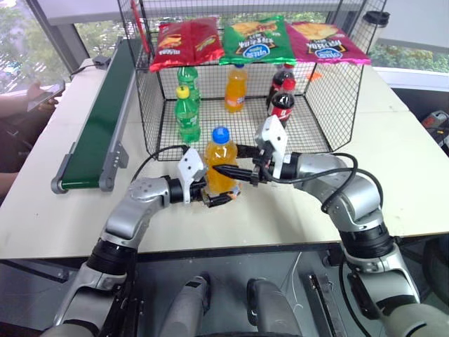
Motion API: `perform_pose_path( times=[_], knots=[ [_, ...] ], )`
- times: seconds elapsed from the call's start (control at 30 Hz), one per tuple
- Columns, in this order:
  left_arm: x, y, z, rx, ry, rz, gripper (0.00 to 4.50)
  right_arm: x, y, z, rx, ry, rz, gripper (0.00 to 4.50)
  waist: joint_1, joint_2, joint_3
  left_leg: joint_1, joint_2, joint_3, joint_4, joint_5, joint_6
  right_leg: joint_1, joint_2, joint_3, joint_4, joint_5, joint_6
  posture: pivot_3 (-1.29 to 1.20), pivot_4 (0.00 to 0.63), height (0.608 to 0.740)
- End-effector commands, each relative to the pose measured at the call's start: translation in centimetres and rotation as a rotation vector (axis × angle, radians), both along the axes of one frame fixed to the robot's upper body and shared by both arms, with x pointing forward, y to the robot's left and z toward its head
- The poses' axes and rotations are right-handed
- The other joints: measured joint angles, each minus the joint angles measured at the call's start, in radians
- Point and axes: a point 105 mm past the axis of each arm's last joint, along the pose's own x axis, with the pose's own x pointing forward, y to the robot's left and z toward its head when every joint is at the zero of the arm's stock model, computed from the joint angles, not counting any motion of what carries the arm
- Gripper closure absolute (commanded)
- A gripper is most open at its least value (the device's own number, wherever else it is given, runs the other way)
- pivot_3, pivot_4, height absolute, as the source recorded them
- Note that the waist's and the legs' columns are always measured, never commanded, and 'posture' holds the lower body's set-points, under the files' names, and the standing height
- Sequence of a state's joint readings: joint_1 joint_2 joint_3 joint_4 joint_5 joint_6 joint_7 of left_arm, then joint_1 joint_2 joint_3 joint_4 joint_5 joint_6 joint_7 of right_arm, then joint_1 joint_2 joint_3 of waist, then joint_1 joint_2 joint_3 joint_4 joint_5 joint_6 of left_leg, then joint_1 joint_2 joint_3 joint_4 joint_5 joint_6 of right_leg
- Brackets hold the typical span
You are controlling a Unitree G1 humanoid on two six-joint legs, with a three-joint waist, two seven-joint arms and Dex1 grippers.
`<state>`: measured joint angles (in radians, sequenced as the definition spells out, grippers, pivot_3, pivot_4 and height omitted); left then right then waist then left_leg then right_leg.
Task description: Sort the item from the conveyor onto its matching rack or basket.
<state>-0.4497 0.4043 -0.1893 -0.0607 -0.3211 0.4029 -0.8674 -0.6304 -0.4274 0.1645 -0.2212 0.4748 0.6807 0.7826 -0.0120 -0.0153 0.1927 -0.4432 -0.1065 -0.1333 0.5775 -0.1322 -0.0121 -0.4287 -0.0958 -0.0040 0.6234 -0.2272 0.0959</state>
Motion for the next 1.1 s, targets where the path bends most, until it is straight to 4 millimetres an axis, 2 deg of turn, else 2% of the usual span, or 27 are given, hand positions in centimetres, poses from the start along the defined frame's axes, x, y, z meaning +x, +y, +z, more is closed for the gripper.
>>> perform_pose_path(
  times=[0.03, 0.13, 0.4, 0.5, 0.6, 0.83, 0.93, 1.1],
  knots=[
    [0.2, 0.1, 1.6, 0.001, -0.076, 0.018, 0.06, 0.4, -0.3, 2.4, 0.037, -0.092, -0.031, 2.4, 0.0, 0.0, 0.0, 0.0, 0.0, 0.0, 0.0, 0.0, 0.0, 0.0, 0.0, 0.0, 0.0, 0.0, 0.0, 0.0, 0.15, 0.739],
    [-0.2, 0.7, 1.5, 0.005, -0.064, 0.028, 0.06, 0.8, -0.5, 2.5, 0.041, -0.1, -0.058, 2.4, 0.0, 0.0, 0.0, 0.0, 0.0, 0.0, 0.0, 0.0, 0.0, 0.0, 0.0, 0.0, 0.001, 0.0, 0.0, 0.0, 0.15, 0.739],
    [-0.2, 5.7, 2.7, 0.003, -0.089, 0.24, 0.06, 4.8, -2.4, 4.0, 0.088, -0.178, -0.293, 2.4, -0.002, 0.0, 0.0, 0.001, 0.0, 0.0, 0.0, 0.0, -0.002, -0.002, 0.0, 0.001, 0.005, -0.001, -0.002, 0.0, 0.15, 0.739],
    [-0.1, 7.4, 3.4, -0.009, -0.122, 0.366, 0.06, 6.3, -3.0, 5.0, 0.126, -0.21, -0.382, 2.4, -0.001, 0.0, 0.0, 0.001, 0.0, 0.0, 0.001, 0.0, -0.002, -0.002, 0.001, 0.001, 0.005, -0.001, -0.003, 0.0, 0.15, 0.739],
    [0.5, 8.8, 2.9, -0.043, -0.131, 0.531, 0.06, 8.1, -3.2, 5.9, 0.195, -0.23, -0.48, 2.4, -0.002, 0.001, 0.0, 0.001, 0.0, 0.001, 0.001, 0.001, -0.001, -0.002, 0.001, 0.001, 0.005, 0.0, 0.0, 0.0, 0.15, 0.739],
    [1.8, 8.2, 2.2, -0.086, -0.155, 0.68, 0.06, 11.0, -2.6, 5.9, 0.242, -0.24, -0.588, 2.4, 0.0, 0.001, 0.0, 0.001, 0.0, 0.001, 0.001, 0.001, -0.002, -0.002, 0.003, 0.001, 0.006, 0.001, 0.001, 0.0, 0.15, 0.739],
    [1.9, 6.8, 2.2, -0.11, -0.151, 0.681, 0.06, 12.2, -2.0, 5.0, 0.229, -0.234, -0.598, 2.4, -0.001, 0.001, 0.0, 0.001, 0.0, 0.001, 0.001, 0.002, -0.002, -0.002, 0.003, 0.001, 0.006, 0.001, 0.001, 0.0, 0.15, 0.739],
    [1.9, 5.9, 2.6, -0.119, -0.159, 0.674, 0.06, 13.5, -1.7, 3.7, 0.202, -0.233, -0.612, 2.4, -0.006, 0.001, 0.0, 0.002, 0.0, 0.001, 0.0, 0.002, -0.002, -0.002, 0.004, 0.002, 0.007, 0.001, 0.001, 0.0, 0.15, 0.739]
  ],
)
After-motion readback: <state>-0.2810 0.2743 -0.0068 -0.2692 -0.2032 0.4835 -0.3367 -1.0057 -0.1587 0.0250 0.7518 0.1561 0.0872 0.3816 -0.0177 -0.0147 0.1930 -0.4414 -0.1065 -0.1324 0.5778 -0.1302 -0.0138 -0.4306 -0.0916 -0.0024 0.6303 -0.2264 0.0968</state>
